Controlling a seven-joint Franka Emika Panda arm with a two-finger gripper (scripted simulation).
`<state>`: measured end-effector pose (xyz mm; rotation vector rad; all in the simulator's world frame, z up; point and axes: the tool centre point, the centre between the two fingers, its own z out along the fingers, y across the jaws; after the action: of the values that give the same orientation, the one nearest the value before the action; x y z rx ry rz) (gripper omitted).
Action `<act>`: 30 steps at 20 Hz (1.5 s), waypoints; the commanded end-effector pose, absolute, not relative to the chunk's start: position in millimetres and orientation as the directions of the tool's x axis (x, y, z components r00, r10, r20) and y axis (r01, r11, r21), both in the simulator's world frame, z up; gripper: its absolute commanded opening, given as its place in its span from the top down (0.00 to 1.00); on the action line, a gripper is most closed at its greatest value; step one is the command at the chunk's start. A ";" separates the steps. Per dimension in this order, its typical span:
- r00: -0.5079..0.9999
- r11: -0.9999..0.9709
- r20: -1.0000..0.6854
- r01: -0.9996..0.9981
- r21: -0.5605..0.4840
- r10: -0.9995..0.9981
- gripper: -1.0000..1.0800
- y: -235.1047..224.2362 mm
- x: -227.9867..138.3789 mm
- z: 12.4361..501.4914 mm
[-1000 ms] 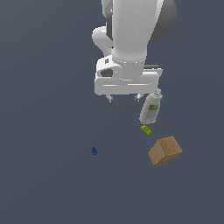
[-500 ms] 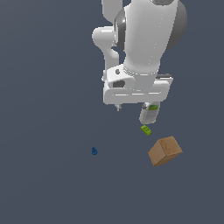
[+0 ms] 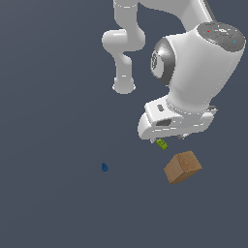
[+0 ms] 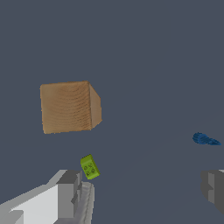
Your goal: Pick up a designated object from a clutter of objects.
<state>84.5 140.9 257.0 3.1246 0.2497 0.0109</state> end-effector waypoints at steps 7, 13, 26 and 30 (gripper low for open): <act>0.977 -0.977 0.002 0.215 0.004 0.215 0.04 200.6 113.7 216.7; 0.972 -0.972 0.001 0.235 0.001 0.235 0.04 224.3 121.9 199.0; 0.971 -0.971 -0.001 0.241 0.000 0.241 0.04 231.5 123.3 179.8; 0.970 -0.970 -0.001 0.241 0.000 0.241 0.04 231.6 122.8 158.3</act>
<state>123.3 231.7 166.9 3.1185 0.3814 0.0003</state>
